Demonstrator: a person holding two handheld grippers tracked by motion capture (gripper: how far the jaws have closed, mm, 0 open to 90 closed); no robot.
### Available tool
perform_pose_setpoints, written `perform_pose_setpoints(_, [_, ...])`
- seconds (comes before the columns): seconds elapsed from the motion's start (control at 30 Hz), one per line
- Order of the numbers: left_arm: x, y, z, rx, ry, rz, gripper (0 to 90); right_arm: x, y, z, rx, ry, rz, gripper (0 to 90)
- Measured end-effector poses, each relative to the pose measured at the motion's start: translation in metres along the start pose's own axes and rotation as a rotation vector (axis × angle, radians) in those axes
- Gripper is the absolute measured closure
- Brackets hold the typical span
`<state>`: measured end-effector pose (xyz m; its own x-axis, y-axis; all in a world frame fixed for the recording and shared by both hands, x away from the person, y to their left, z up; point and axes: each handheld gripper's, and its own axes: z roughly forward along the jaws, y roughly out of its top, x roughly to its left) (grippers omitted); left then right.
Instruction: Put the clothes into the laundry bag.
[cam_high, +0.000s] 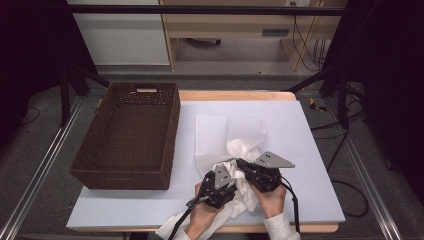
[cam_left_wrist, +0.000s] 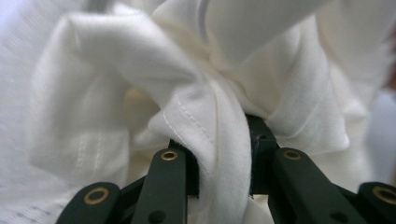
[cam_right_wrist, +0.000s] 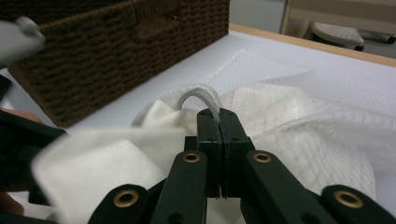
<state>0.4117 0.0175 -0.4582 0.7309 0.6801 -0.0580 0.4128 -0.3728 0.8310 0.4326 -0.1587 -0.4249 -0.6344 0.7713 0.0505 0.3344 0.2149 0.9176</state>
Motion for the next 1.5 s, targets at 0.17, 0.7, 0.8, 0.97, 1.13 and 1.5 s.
perform_pose_setpoints(0.17, [-0.007, 0.020, -0.023, -0.084, 0.004, 0.027, 74.2, 0.004, 0.009, -0.012, -0.053, 0.033, 0.012, 89.6])
perform_pose_setpoints(0.7, [0.023, 0.026, 0.043, 0.006, 0.056, -0.007, 70.7, 0.002, 0.010, -0.014, -0.052, 0.027, 0.005, 89.5])
perform_pose_setpoints(0.8, [0.029, 0.018, 0.026, -0.031, -0.033, -0.030, 62.1, 0.000, 0.009, -0.014, -0.049, 0.011, 0.005, 89.5])
perform_pose_setpoints(0.97, [0.034, 0.010, -0.018, -0.096, -0.044, -0.023, 30.8, -0.004, 0.006, -0.011, -0.038, -0.005, 0.019, 89.4])
perform_pose_setpoints(1.13, [0.042, 0.015, -0.033, -0.115, 0.062, 0.034, 24.9, -0.003, 0.006, -0.009, -0.034, -0.006, 0.010, 89.3])
perform_pose_setpoints(1.5, [0.036, 0.016, -0.013, -0.088, 0.025, 0.031, 55.1, -0.004, 0.006, -0.008, -0.038, -0.017, 0.010, 89.4])
